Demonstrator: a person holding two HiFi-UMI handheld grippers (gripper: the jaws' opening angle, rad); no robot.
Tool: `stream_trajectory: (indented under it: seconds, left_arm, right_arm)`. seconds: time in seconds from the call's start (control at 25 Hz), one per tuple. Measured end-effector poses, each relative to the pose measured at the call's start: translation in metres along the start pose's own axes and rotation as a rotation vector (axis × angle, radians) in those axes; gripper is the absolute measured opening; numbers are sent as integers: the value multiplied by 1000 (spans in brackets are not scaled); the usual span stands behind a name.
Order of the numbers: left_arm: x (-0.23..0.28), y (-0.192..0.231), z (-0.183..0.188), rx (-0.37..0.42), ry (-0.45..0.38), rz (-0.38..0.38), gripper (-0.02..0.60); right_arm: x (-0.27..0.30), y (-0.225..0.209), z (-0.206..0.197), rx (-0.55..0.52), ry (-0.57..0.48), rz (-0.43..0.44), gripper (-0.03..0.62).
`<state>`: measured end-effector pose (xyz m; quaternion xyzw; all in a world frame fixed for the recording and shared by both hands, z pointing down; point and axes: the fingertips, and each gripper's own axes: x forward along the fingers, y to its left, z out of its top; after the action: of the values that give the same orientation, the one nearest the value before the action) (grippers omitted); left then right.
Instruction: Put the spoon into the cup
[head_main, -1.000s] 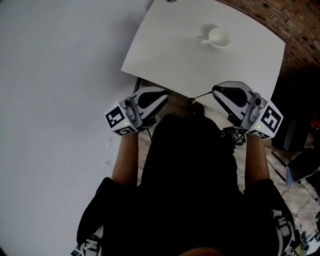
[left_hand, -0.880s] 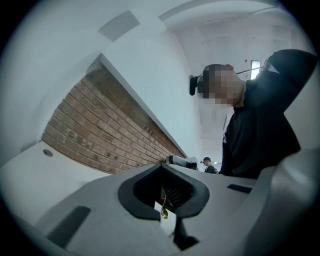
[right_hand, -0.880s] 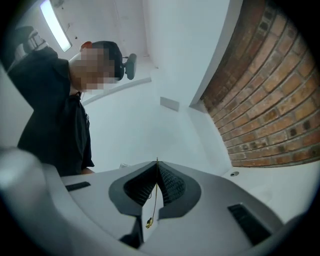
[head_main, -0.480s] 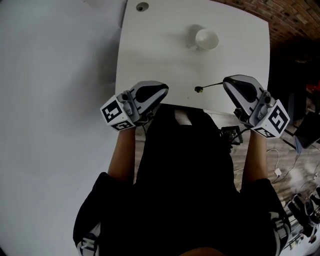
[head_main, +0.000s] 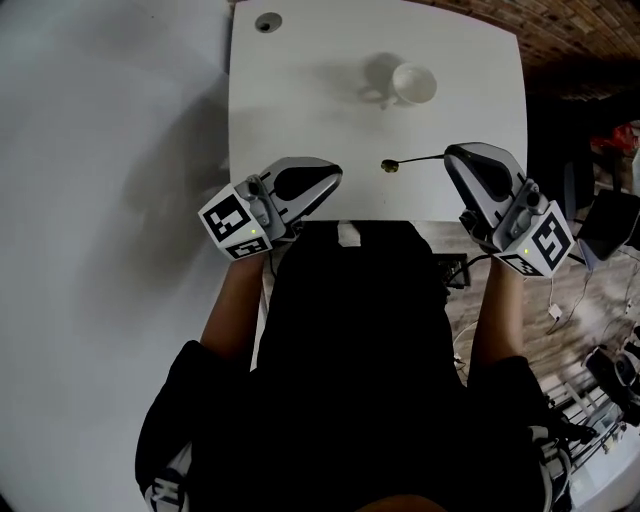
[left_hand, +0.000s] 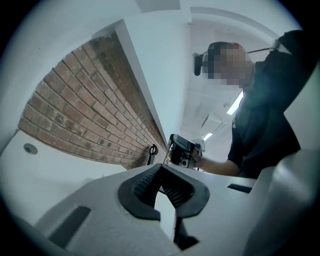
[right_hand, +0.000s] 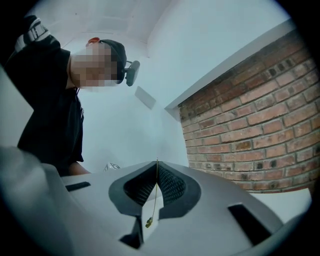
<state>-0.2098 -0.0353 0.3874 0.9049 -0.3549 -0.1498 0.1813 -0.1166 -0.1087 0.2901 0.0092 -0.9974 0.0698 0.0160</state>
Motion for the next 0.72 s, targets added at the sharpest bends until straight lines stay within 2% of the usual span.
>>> stream_trajectory:
  seconds: [0.2,0.36,0.48,0.72]
  left_arm:
    - [13,3,-6,-7,20,-41,14]
    - [57,25,-14,-40,35,-49,14]
    - [67,38,-22,-48,65,-36,14]
    - [70,45,-31,-55,90,3,14]
  right_arm:
    - [-15,-9,3,-8,-30,-93,9]
    - [-44,-63,3,-10,-59,-161,9]
    - [-40,-89,3,-33,-57,-174,9]
    - [-14,-111,-14,-84,45,-142,9]
